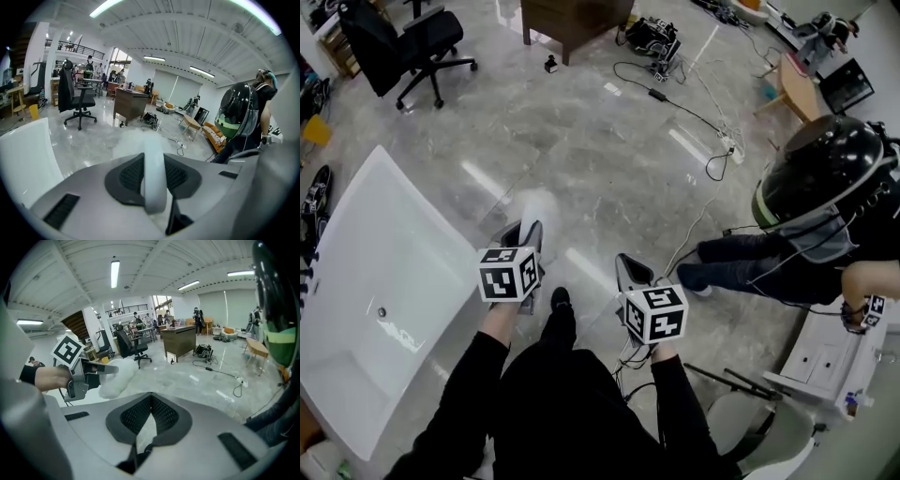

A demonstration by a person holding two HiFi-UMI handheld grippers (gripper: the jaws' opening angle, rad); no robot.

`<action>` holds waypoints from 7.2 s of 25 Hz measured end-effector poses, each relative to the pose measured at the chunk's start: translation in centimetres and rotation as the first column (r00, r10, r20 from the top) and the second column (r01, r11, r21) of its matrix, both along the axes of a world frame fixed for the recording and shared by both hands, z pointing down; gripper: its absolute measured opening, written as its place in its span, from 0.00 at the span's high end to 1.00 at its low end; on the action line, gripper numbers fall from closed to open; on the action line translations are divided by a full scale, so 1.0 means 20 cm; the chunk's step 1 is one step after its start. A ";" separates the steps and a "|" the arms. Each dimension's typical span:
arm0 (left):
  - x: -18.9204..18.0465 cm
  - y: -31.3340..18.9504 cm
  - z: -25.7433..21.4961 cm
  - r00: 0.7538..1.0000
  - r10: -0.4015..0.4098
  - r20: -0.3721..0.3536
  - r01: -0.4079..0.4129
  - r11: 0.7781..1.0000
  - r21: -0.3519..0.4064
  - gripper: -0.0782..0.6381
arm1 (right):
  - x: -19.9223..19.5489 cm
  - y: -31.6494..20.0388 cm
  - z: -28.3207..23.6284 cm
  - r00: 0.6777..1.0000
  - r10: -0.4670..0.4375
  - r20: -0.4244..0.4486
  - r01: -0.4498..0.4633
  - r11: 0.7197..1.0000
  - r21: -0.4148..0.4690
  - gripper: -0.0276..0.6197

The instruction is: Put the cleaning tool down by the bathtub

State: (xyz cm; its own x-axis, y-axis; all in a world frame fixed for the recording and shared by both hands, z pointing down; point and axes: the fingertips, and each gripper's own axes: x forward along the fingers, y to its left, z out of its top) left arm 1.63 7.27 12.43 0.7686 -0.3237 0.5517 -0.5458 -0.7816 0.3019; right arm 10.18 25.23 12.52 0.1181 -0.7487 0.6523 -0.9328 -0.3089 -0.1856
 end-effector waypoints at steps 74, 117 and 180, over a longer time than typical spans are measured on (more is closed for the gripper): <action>-0.10 -1.27 2.25 0.802 -0.593 0.066 0.594 0.805 0.013 0.75 | 0.20 -1.90 2.35 0.743 -0.668 0.037 0.665 0.731 -0.154 0.96; -0.17 -1.39 3.24 0.801 -0.587 0.119 0.590 0.807 0.015 0.75 | -0.01 -2.13 3.14 0.680 -0.732 0.044 0.732 0.674 -0.095 0.96; -0.27 -1.43 3.35 0.767 -0.634 0.096 0.637 0.771 -0.007 0.73 | -0.04 -2.02 3.32 0.676 -0.734 0.063 0.731 0.657 -0.184 0.96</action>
State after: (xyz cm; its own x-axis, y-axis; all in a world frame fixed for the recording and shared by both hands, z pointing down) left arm -3.76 -21.27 79.45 0.3453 -0.7003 0.6248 -0.9380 -0.2363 0.2535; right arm 9.42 -15.10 78.90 -0.4064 -0.4676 0.7850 -0.8737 0.4503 -0.1841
